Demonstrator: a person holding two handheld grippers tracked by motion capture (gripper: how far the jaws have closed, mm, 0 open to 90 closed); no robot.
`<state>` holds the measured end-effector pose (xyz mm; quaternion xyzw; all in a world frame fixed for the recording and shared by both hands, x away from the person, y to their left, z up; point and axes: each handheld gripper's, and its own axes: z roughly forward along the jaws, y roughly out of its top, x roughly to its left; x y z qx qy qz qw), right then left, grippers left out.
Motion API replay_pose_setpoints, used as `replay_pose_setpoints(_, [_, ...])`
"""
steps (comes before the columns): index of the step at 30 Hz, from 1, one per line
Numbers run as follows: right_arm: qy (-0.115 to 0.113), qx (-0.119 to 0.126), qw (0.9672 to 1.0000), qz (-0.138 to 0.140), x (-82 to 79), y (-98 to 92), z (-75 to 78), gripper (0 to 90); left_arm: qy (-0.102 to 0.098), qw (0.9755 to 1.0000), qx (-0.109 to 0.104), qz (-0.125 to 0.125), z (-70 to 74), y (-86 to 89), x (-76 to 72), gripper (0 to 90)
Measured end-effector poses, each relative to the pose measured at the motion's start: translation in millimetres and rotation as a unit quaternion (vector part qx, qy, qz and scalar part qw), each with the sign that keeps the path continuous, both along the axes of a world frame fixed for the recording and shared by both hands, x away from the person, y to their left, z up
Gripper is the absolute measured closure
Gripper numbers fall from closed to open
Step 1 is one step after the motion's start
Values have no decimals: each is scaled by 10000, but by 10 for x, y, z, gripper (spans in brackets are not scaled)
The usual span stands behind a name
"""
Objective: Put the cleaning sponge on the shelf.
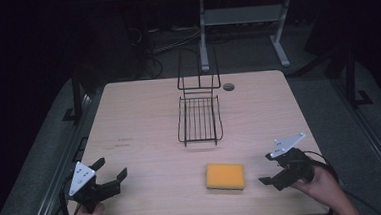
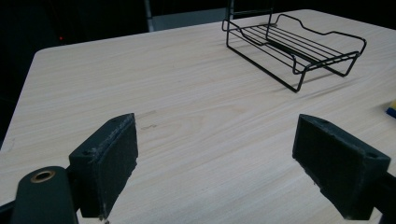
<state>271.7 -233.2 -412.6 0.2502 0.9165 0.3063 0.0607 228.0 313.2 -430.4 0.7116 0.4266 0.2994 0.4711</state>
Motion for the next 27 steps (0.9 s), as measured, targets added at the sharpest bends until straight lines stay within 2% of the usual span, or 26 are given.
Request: replay_pose_setpoints(27, [172,-158,9985,500,125,275,64,162,4,10000,21,-7,1,-5,2,134])
